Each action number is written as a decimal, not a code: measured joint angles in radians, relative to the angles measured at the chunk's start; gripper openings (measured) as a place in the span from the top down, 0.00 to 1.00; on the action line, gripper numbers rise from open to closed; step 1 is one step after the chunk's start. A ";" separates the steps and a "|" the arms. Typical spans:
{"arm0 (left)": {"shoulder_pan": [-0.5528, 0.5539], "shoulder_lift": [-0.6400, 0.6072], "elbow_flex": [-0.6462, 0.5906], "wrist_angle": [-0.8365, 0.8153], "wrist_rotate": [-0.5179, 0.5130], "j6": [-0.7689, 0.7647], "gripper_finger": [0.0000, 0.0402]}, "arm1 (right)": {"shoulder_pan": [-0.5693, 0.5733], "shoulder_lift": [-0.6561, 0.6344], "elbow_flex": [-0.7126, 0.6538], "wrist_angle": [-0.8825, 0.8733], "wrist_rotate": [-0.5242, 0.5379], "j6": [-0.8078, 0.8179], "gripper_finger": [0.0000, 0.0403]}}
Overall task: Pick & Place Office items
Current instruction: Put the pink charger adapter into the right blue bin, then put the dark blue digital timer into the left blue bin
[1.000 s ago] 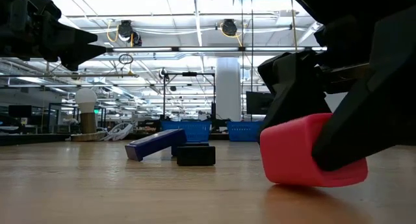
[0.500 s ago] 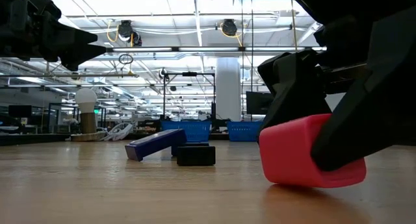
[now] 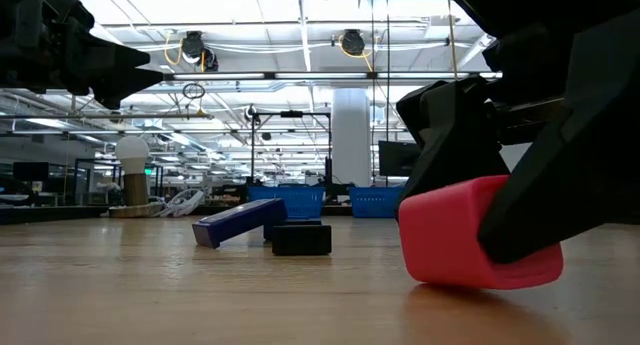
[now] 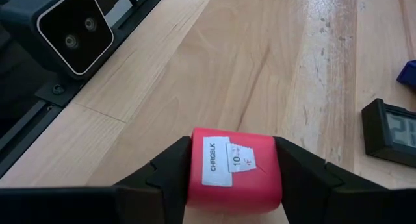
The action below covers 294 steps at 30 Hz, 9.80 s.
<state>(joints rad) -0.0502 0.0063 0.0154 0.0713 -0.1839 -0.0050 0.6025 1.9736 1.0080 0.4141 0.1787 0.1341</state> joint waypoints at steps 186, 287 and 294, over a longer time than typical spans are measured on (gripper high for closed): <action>0.000 0.000 0.000 0.000 0.000 0.000 0.36 | -0.696 -0.136 -0.171 0.715 -0.124 0.002 0.57; 0.000 0.000 0.000 0.000 0.000 -0.001 0.36 | -0.951 -1.427 -0.653 -0.241 -0.250 -0.008 0.41; 0.000 0.000 0.000 0.000 0.000 -0.005 0.36 | -0.956 -1.627 -0.769 -0.242 -0.208 -0.015 0.41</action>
<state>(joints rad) -0.0500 0.0063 0.0151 0.0718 -0.1837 -0.0103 -0.3531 0.3461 0.2389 0.1717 -0.0295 0.1188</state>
